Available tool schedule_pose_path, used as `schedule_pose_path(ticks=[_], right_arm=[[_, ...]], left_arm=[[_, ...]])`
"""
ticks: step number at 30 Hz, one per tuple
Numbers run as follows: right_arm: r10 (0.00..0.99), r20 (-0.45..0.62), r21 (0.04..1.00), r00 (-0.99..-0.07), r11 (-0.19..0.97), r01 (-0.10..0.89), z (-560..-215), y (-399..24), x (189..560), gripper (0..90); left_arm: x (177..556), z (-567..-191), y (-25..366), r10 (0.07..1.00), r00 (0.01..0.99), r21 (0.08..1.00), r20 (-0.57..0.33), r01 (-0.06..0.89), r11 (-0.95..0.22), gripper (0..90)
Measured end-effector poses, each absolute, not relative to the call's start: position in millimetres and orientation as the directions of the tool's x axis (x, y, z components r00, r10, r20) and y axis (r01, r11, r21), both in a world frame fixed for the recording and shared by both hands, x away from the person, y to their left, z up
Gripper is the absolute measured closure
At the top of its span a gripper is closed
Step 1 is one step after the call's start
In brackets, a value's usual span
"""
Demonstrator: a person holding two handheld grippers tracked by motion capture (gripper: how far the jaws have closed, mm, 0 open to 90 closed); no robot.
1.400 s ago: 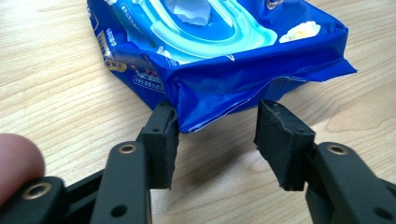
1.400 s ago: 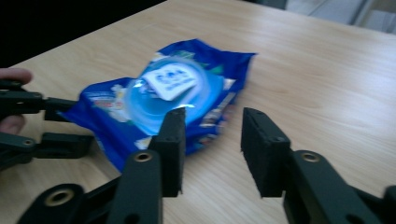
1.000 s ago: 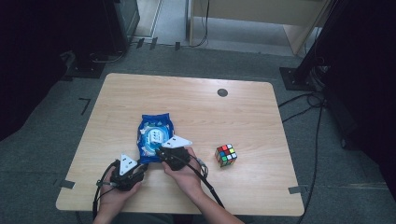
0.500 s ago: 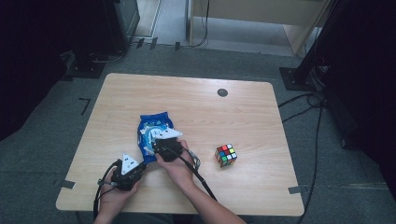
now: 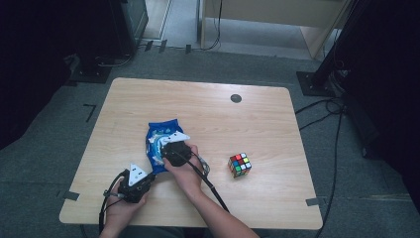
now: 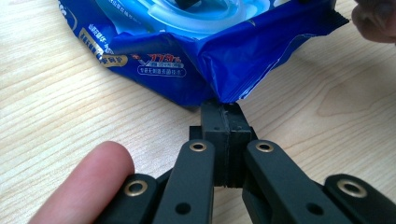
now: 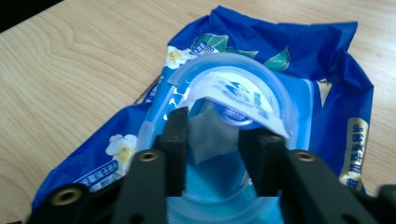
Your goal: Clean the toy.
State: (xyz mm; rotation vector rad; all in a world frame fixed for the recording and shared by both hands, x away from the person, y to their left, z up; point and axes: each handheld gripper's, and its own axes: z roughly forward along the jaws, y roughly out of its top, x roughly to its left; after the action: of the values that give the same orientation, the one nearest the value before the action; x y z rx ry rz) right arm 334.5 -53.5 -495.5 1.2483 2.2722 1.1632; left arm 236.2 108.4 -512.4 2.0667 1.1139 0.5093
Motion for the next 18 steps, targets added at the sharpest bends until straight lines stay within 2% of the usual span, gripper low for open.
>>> schedule_pose_path(ticks=[4,8,18], right_arm=[[0.804,0.11,0.775,-0.584,0.299,0.557,-495.0,-56.2,335.9,90.0],[0.791,0.106,0.808,-0.602,0.284,0.516,-486.5,-61.7,334.2,90.0],[0.769,0.091,0.916,-0.633,0.185,0.357,-434.6,-84.9,308.6,90.0]], left_arm=[[236.9,-512.2,109.4,0.841,0.541,0.751,-0.006,0.557,-0.354,90.0],[238.3,-512.3,110.5,0.846,0.533,0.747,-0.017,0.569,-0.344,90.0],[239.5,-512.7,110.0,0.855,0.519,0.746,-0.019,0.577,-0.334,90.0]])
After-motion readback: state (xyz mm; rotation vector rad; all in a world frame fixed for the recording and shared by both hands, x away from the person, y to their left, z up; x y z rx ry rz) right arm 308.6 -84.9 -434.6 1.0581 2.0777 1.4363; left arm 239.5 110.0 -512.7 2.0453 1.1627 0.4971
